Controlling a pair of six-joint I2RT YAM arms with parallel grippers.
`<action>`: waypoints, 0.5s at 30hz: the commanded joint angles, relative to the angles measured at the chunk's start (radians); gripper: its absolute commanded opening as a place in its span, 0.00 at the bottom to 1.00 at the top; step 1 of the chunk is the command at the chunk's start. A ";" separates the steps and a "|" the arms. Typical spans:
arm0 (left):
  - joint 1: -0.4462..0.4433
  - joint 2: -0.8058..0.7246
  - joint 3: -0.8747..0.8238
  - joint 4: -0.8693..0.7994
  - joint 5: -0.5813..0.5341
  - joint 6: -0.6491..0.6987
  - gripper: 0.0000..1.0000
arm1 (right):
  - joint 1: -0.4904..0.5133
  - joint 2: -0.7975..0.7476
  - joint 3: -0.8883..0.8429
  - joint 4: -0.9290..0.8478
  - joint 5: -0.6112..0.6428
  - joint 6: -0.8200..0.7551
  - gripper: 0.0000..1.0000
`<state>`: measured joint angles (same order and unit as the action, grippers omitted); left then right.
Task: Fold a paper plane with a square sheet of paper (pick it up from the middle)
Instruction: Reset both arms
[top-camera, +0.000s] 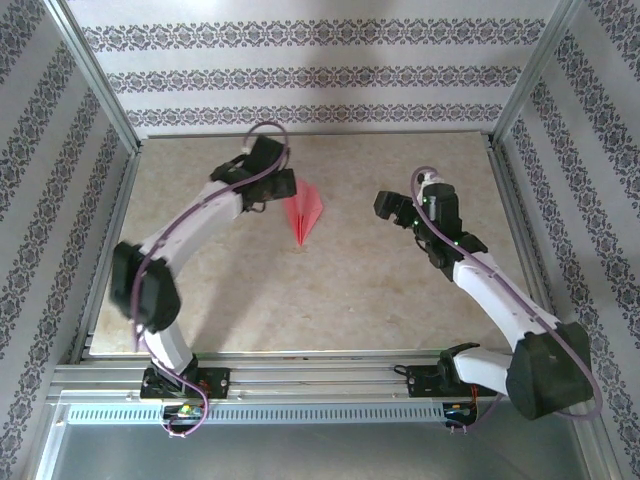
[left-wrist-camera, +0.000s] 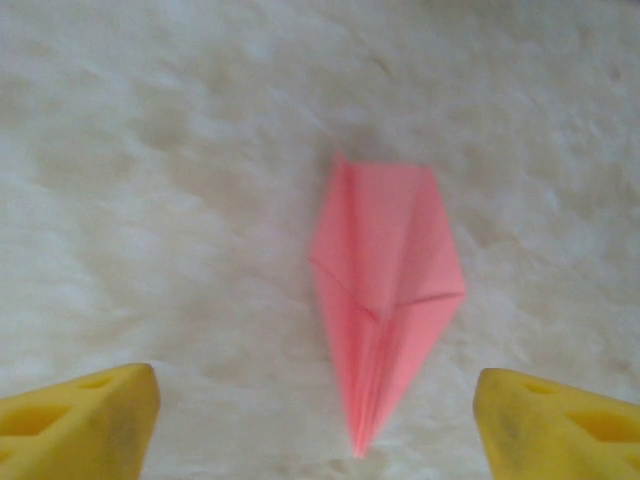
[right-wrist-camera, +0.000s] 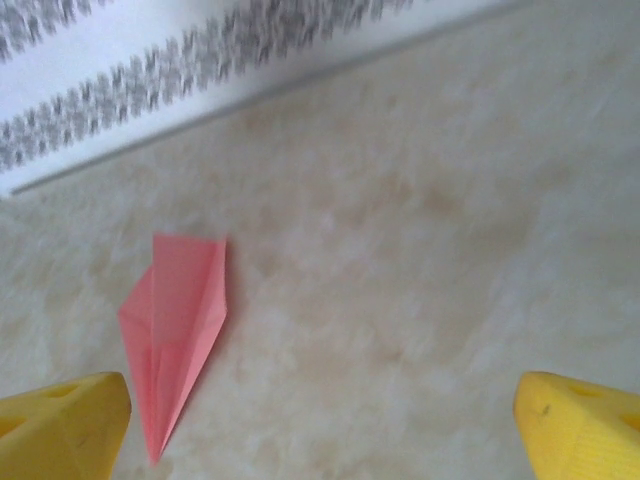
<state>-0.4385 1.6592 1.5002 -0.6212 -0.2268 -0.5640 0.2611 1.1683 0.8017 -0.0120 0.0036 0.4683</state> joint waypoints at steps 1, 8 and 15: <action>0.059 -0.173 -0.216 0.207 -0.171 0.057 0.95 | -0.020 -0.048 0.017 -0.012 0.218 -0.129 0.98; 0.199 -0.518 -0.667 0.422 -0.376 0.139 0.99 | -0.071 -0.159 -0.145 0.100 0.451 -0.238 0.98; 0.379 -0.712 -1.040 0.735 -0.410 0.261 0.99 | -0.172 -0.166 -0.369 0.266 0.474 -0.231 0.98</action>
<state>-0.1047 0.9894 0.5503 -0.1097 -0.5873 -0.4023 0.1101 1.0000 0.4980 0.1406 0.4259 0.2668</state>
